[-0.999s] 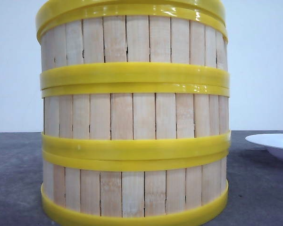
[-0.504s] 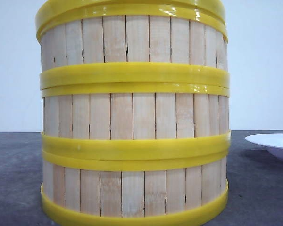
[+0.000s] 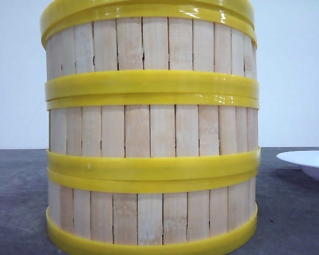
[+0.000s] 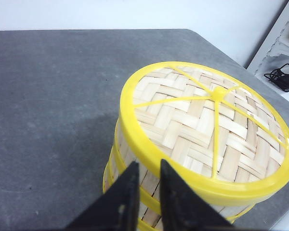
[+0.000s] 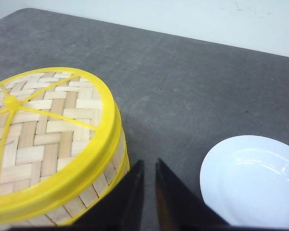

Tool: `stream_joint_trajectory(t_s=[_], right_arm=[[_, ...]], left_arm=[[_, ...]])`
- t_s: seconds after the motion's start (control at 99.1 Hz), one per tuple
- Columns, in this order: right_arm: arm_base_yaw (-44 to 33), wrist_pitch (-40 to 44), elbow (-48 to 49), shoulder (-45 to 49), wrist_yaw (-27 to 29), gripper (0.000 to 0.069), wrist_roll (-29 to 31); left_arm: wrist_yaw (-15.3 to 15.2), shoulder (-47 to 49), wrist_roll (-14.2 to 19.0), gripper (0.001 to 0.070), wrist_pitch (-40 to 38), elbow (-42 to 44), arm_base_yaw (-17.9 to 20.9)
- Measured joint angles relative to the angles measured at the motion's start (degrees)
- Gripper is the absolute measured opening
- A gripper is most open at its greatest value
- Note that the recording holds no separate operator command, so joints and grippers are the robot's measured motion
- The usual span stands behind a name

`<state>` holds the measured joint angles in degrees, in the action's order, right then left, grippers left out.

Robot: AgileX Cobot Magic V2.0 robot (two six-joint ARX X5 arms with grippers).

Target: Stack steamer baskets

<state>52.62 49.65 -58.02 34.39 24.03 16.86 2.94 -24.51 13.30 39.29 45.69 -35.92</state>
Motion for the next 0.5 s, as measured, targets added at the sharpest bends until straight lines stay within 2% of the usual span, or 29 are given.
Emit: stream_joint_trajectory(t_s=[0.504], right_arm=[[0.0,0.0,0.0,0.0,0.0,0.0015,0.0]], left_arm=[[0.0,0.0,0.0,0.0033,0.4,0.0,0.0]])
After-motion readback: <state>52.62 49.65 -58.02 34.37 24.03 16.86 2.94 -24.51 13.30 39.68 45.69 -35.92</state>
